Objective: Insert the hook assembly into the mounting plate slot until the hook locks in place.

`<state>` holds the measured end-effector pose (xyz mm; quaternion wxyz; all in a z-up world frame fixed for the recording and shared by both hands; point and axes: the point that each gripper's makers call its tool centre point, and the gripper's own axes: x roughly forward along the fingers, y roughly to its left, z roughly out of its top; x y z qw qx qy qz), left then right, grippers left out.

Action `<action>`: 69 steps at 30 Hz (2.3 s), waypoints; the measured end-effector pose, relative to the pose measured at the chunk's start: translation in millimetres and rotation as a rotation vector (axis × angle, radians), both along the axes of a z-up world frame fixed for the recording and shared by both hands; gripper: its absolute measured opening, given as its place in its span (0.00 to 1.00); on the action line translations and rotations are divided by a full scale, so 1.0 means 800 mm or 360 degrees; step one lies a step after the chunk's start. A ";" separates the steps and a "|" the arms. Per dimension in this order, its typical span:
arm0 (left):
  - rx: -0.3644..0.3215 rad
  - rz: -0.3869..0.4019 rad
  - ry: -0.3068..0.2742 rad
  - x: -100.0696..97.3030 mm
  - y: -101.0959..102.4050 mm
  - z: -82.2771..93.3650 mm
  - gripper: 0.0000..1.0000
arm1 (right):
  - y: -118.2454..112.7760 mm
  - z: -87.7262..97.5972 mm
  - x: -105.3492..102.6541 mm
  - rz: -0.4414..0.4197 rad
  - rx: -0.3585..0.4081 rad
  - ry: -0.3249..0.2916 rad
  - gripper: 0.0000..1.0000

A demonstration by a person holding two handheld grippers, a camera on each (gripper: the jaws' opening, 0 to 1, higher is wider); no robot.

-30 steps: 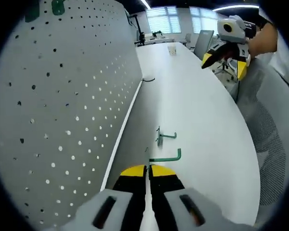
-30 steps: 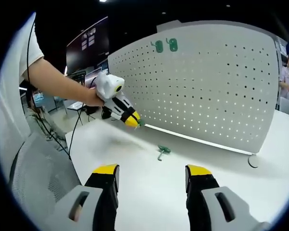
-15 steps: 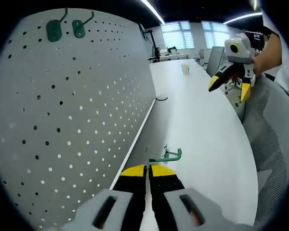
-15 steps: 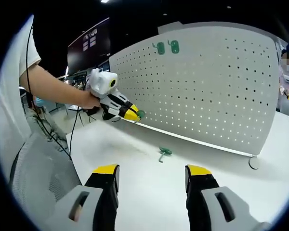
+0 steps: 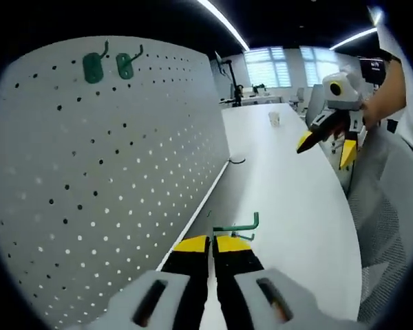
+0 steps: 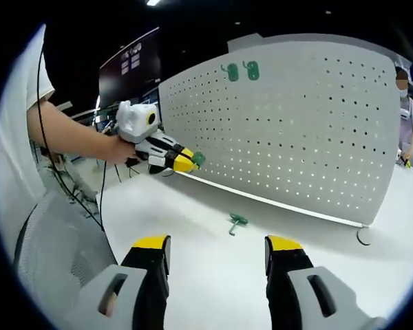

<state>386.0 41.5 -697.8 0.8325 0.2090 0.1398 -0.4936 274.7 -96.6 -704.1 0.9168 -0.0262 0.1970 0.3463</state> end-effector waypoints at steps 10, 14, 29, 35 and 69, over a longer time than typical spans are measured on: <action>-0.0218 0.0148 -0.0049 -0.011 0.003 0.033 0.01 | -0.002 0.004 0.001 -0.0016 0.0027 -0.0004 0.54; -0.0313 0.0184 -0.0061 -0.015 0.004 0.049 0.01 | -0.003 0.006 0.001 -0.0028 0.0043 -0.0008 0.54; -0.0601 0.0338 -0.0117 -0.036 0.015 0.084 0.01 | -0.004 0.015 0.004 -0.0041 0.0091 -0.0050 0.53; -0.0740 0.0418 -0.0147 -0.037 0.022 0.105 0.01 | -0.005 0.016 0.005 -0.0044 0.0095 -0.0054 0.53; -0.0727 0.0448 -0.0170 -0.040 0.010 0.109 0.02 | 0.022 0.092 -0.009 0.0130 0.0275 -0.0442 0.47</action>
